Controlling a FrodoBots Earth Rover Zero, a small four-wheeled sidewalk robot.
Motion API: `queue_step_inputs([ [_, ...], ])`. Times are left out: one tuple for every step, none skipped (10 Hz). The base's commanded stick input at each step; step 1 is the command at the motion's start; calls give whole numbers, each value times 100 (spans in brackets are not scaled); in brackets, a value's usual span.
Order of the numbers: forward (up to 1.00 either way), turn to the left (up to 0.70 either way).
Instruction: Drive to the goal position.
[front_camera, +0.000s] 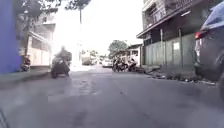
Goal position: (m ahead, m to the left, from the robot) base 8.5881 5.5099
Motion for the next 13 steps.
queue_step_inputs([
  [90,-2],
  [90,-8],
  [90,-12],
  [90,-11],
  [90,-1],
  [90,-1],
  [90,-9],
  [89,-28],
  [89,-37],
  [90,-1],
  [89,-1],
  [89,-1],
  [90,-1],
])
